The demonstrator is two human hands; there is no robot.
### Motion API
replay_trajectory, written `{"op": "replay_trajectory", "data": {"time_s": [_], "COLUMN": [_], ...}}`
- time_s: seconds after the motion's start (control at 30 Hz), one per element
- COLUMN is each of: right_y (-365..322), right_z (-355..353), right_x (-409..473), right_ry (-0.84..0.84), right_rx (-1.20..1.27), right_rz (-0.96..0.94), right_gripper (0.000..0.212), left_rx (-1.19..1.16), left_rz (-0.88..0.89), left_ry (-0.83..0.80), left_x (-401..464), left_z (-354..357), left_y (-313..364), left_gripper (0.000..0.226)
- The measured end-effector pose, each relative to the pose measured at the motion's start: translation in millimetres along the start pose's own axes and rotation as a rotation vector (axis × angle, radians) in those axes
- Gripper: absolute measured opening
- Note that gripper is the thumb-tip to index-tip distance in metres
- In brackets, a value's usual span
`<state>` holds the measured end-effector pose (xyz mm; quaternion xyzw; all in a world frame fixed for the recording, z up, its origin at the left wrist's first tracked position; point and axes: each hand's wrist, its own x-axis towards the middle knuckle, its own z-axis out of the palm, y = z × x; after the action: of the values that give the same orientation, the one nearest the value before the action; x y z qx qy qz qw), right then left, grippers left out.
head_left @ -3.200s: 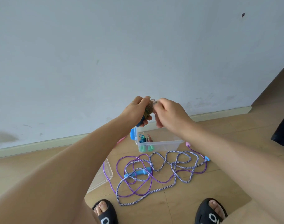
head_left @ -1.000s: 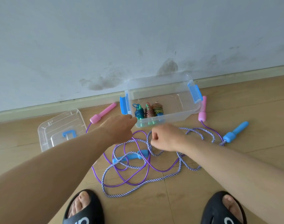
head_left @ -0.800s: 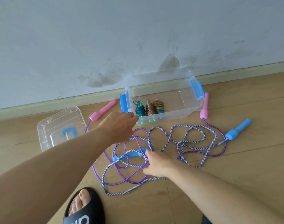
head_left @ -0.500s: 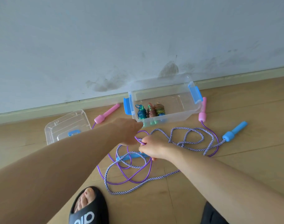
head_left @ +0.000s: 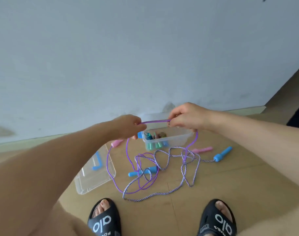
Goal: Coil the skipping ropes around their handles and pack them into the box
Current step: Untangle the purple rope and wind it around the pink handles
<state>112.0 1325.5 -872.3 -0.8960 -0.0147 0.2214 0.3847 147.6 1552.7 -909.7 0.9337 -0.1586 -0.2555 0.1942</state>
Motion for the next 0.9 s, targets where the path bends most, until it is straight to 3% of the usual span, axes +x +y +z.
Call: {"op": "replay_trajectory", "data": {"time_s": [0.13, 0.27, 0.37, 0.43, 0.53, 0.7, 0.9], "right_y": [2.5, -6.5, -32.5, -51.1, -61.2, -50.6, -58.8], "right_z": [-19.7, -10.9, 9.6, 16.6, 15.0, 17.3, 23.8], "right_x": [-32.0, -45.9, -44.5, -41.9, -43.5, -43.3, -32.0], "right_ry": [0.137, 0.083, 0.059, 0.120, 0.145, 0.049, 0.063], "right_rx": [0.252, 0.304, 0.281, 0.291, 0.396, 0.335, 0.302], "right_rz": [0.003, -0.036, -0.184, -0.282, -0.306, -0.253, -0.289], "right_gripper": [0.005, 0.030, 0.053, 0.049, 0.031, 0.038, 0.022], "left_rx": [0.029, -0.569, -0.643, -0.565, -0.564, -0.821, -1.216], "left_rz": [-0.035, 0.082, 0.327, 0.438, 0.457, 0.441, 0.464], "left_ry": [0.184, 0.505, 0.612, 0.655, 0.705, 0.619, 0.435], "left_x": [-22.2, -42.8, -59.8, -67.6, -65.8, -60.4, -55.8], "left_z": [-17.6, -40.8, -48.7, -49.1, -53.0, -59.7, -54.3], "left_y": [-2.6, 42.5, 85.7, 100.9, 97.3, 78.0, 91.6], "left_gripper": [0.038, 0.040, 0.035, 0.031, 0.030, 0.021, 0.021]}}
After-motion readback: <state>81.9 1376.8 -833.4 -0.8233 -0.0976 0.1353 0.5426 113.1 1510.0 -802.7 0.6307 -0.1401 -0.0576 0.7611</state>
